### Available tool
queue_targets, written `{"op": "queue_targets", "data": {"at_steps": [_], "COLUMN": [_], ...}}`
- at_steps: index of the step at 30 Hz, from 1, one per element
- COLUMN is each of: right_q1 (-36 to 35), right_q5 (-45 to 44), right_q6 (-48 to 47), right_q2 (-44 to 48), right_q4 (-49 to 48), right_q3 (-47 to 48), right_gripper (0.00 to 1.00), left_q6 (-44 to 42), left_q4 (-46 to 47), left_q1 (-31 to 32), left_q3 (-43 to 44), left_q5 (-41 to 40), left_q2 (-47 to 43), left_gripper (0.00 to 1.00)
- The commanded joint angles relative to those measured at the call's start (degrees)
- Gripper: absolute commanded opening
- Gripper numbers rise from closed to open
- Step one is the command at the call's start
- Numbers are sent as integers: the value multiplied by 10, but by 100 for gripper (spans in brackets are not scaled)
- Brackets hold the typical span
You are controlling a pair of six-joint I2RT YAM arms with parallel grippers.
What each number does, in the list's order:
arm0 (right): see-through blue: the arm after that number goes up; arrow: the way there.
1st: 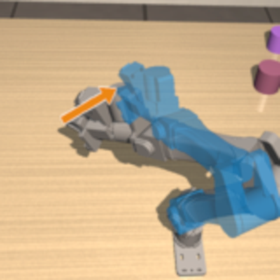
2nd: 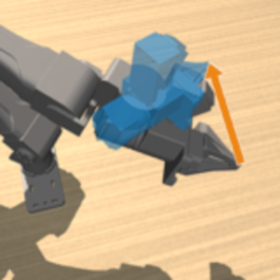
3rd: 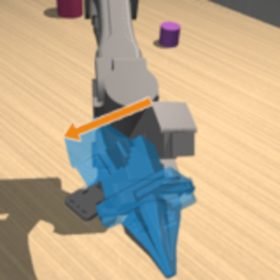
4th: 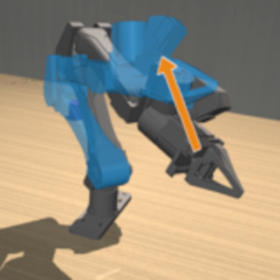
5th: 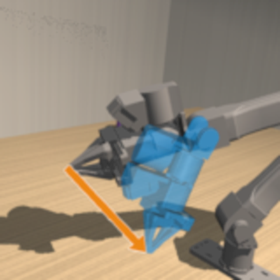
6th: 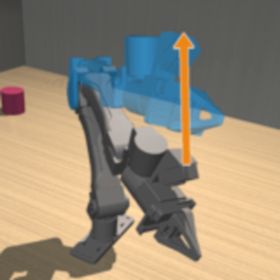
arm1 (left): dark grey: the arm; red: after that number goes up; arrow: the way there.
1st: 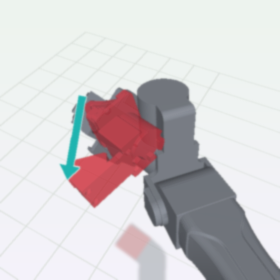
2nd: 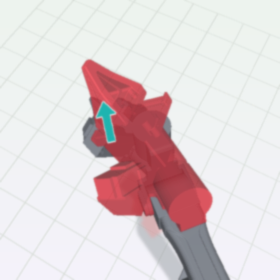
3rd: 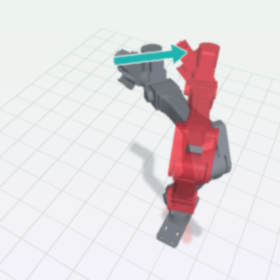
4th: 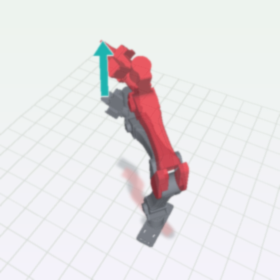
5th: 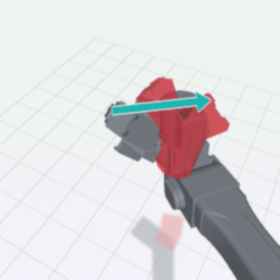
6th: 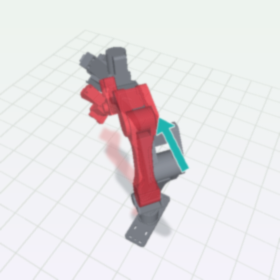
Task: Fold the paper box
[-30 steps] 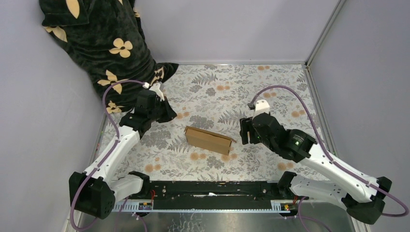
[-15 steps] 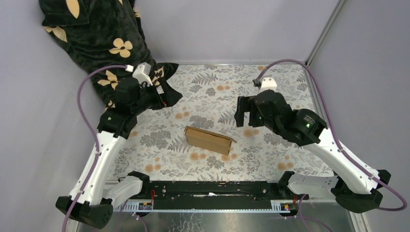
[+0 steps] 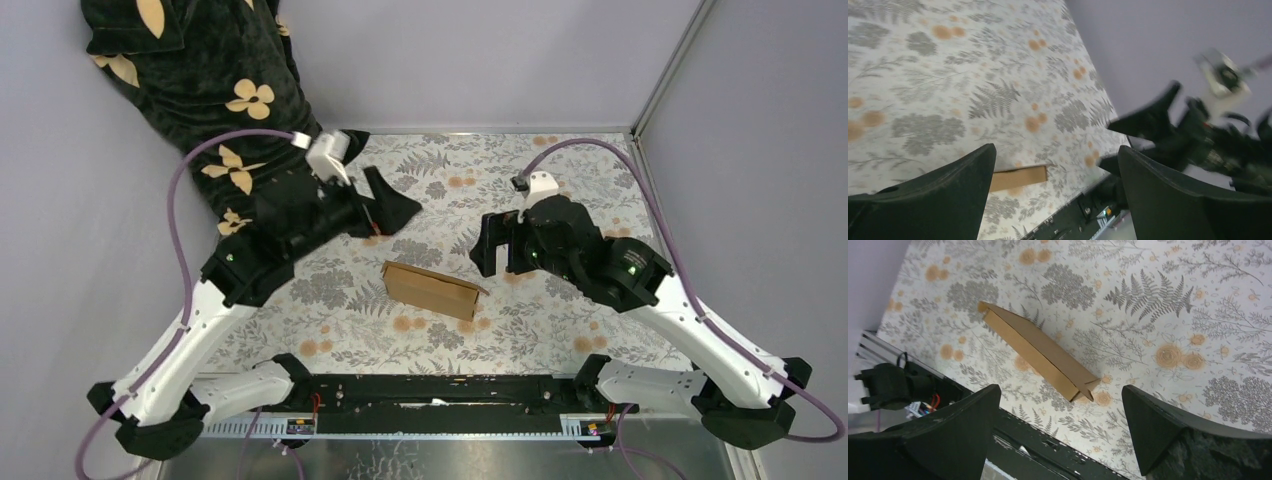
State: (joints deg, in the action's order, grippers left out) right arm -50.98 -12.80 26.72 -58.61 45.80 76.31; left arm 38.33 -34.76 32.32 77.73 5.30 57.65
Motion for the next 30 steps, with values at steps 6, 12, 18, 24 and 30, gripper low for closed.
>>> {"op": "queue_targets", "data": {"at_steps": [6,12,18,24,30], "right_q1": [2,2,0,-23,-49], "right_q5": [38,-1,-6,-54,-1], "right_q6": [-58,-60,-67,-69,-91], "right_q2": [137,126,125,146,100], "right_q4": [-49,-26,-112,-192,-231], "right_q3": [-121,-198,-282,-316,-322], "right_gripper": [58,32,40,40,38], "left_q6": [-13,-57,-71,-114,-132], "left_q4": [16,53,59,93,107], "left_q1": [177,179,177,172,163], "left_q3": [-110,-231,-276,-288,-289], "left_q5": [-244,-317,-372,-354,-312], "left_q2": [-20,-86,-133,-157,-176], "left_gripper": [99,96,67,39,42]}}
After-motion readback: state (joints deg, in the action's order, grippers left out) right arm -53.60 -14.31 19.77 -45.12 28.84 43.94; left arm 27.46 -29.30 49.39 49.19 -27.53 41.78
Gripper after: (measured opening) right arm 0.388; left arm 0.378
